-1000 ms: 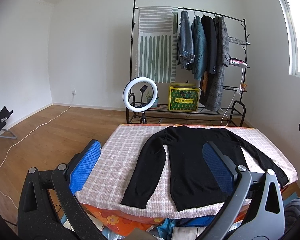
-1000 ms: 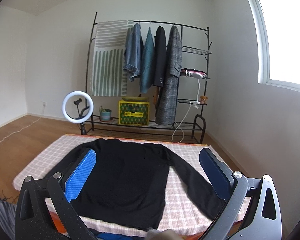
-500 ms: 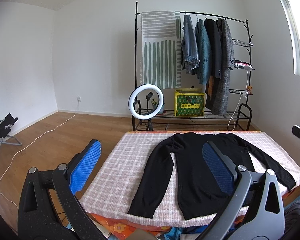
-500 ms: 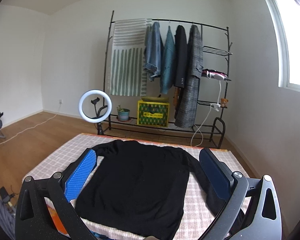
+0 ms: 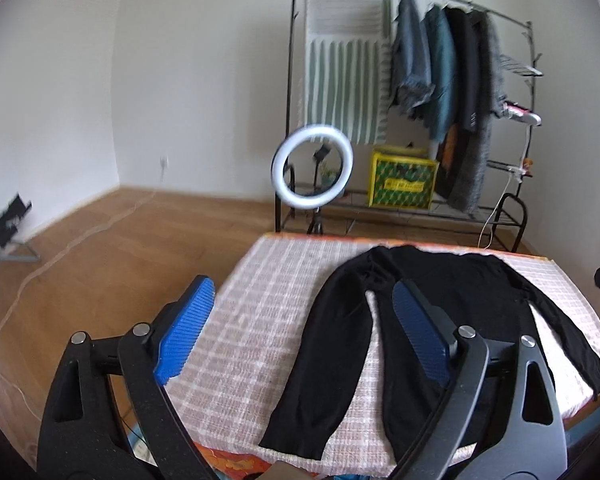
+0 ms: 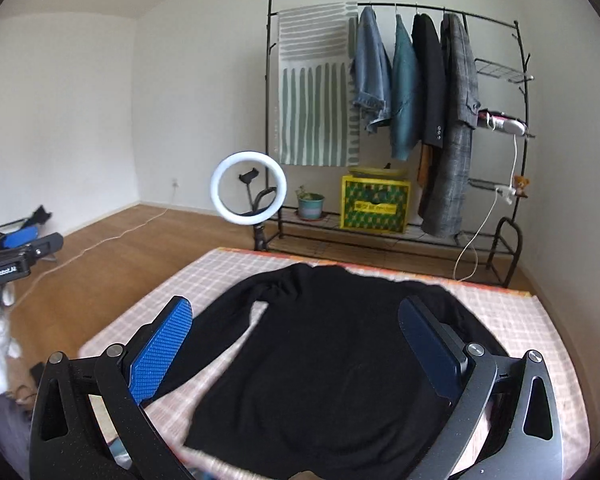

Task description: Fold large clothes

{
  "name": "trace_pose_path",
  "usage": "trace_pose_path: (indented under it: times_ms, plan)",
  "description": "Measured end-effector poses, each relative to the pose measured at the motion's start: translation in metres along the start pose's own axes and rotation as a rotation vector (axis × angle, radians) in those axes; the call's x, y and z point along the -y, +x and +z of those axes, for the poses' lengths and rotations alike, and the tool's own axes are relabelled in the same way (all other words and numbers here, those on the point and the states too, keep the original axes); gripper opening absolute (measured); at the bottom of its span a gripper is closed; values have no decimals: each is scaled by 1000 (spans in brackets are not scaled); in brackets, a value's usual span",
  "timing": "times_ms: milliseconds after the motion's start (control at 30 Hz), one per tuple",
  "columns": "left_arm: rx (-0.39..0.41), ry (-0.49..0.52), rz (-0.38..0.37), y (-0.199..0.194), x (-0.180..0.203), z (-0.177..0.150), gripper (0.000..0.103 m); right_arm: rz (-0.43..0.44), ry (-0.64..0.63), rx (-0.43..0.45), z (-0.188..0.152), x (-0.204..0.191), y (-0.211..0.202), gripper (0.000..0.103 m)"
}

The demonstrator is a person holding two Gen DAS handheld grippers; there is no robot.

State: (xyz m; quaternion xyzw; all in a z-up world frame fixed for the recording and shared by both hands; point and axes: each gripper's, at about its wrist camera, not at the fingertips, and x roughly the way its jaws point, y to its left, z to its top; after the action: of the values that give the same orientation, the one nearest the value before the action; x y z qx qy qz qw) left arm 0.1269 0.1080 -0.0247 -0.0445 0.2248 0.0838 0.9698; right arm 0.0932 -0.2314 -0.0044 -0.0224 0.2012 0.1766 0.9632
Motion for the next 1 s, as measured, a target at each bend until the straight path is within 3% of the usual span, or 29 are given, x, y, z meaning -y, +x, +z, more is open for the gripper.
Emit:
trace_pose_path:
  times_ms: [167, 300, 367, 433, 500, 567, 633, 667, 867, 1000]
  plan:
    - [-141, -51, -26, 71, -22, -12, 82, -61, -59, 6, 3, -10, 42, 103]
    - [-316, -168, -132, 135, -40, -38, 73, -26, -67, -24, 6, -14, 73, 103]
    - [-408, -225, -181, 166, -44, -54, 62, -2, -72, -43, 6, -13, 87, 103]
    - [-483, -261, -198, 195, -45, -72, 54, 23, -57, -57, 5, -8, 100, 98]
    - [-540, -279, -196, 224, -42, -86, 52, 60, -5, -70, -1, 4, 110, 93]
    - [-573, -273, -192, 249, -37, -96, 50, 72, 45, -97, -9, 15, 119, 83]
    - [-597, -282, -199, 268, -35, -104, 50, 81, 80, -171, -17, 30, 131, 63]
    - [-611, -287, -202, 279, -34, -108, 50, 84, 85, -186, -19, 35, 134, 61]
    - [-697, -270, -139, 322, -36, -133, 50, 48, 56, -204, -28, 60, 135, 61]
    - [-705, -292, -134, 334, -39, -145, 50, 48, 58, -233, -32, 64, 140, 61]
